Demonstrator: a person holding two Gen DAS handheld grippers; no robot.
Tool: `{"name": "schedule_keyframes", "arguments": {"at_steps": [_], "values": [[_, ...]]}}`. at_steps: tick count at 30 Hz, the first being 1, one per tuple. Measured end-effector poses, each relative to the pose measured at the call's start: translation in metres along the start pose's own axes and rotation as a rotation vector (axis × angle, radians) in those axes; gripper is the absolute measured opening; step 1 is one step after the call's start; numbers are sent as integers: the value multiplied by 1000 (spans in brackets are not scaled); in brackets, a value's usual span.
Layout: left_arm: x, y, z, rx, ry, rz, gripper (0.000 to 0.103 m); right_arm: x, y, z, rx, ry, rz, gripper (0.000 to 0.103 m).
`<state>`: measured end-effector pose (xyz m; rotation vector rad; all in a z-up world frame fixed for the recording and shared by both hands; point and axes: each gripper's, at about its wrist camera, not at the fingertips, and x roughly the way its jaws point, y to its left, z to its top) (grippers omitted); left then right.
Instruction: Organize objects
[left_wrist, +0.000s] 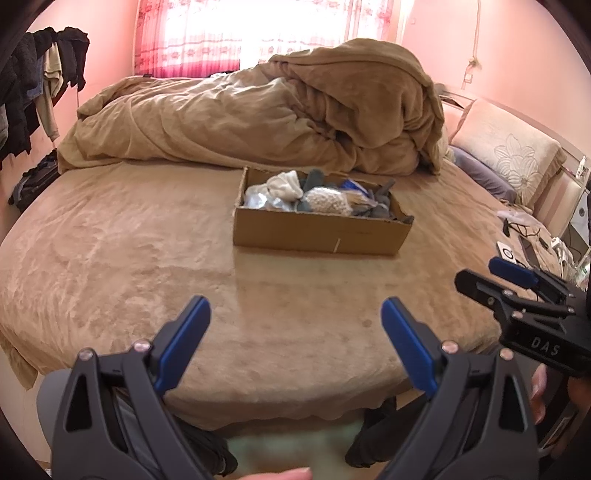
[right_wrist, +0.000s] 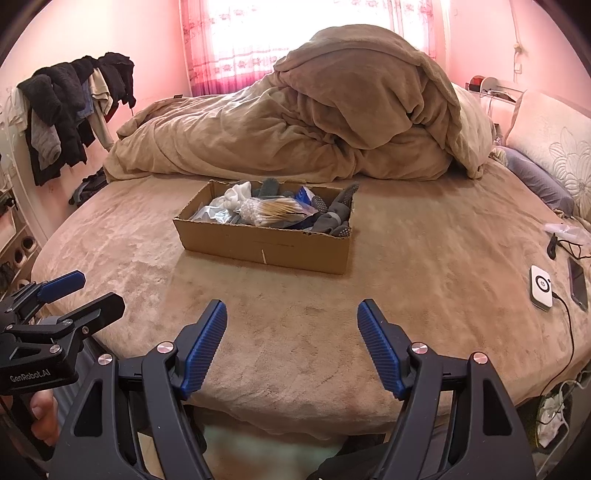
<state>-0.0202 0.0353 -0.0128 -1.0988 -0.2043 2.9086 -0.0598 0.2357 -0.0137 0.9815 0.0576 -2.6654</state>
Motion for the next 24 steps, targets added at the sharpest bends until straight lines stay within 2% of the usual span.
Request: {"name": "schedule_keyframes", "arguments": {"at_steps": [24], "values": [[4,3,-1,-10,3,12,95,3,0,0,10,14,6,76]]}}
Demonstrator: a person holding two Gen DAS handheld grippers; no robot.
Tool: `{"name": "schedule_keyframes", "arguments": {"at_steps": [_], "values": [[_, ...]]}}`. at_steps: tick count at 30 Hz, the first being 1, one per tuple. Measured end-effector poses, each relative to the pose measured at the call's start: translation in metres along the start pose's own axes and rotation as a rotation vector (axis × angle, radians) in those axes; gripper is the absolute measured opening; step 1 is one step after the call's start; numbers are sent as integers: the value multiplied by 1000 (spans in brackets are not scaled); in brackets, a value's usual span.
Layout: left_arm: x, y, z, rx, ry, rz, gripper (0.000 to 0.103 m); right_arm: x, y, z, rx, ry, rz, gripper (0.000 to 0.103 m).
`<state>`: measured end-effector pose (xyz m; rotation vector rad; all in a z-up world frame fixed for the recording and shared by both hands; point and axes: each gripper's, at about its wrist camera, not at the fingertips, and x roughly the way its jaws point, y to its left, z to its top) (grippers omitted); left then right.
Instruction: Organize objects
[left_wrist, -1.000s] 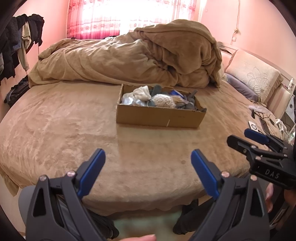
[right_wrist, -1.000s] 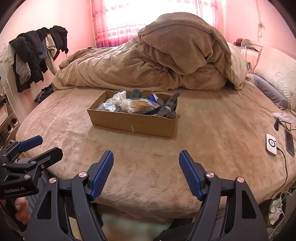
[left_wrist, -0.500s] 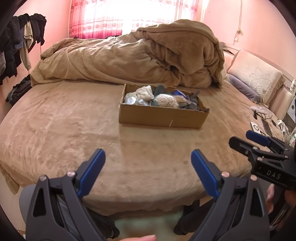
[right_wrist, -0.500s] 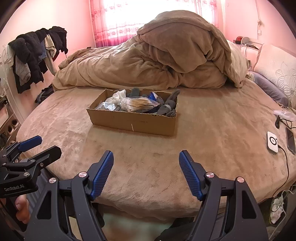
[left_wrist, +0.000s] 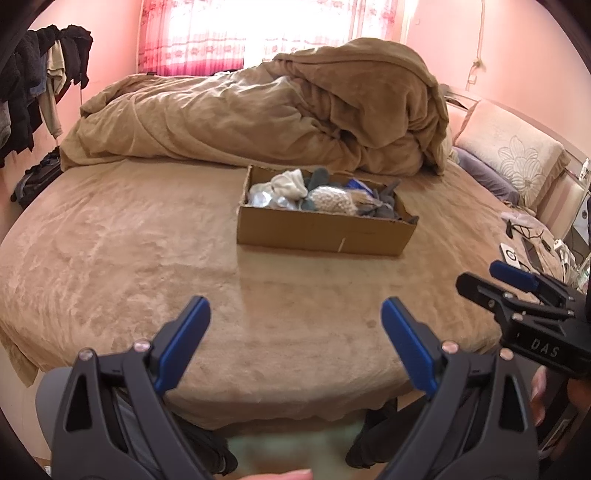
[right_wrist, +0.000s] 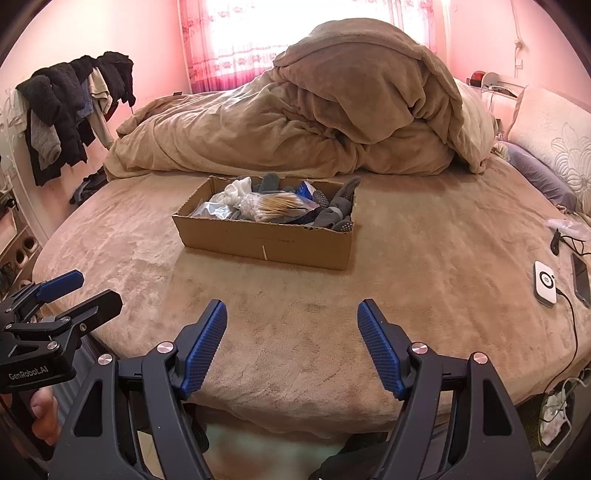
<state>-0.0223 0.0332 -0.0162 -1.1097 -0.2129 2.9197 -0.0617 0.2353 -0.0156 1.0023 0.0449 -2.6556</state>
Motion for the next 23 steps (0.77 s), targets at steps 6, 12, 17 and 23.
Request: {"name": "schedule_keyframes", "arguments": {"at_steps": [6,12,17,23], "values": [[2,0,0,-1,1,0,95,1,0,0,0,2,1,76],[4,1,1,-3,5,-2,95,1,-1,0,-1,3,0,76],[9,1,3,-4,5,-3,95,2,-2,0,-1,2,0,76],[17,2,10,14,3,-37,95,3,-3,0,2,7,12,76]]}}
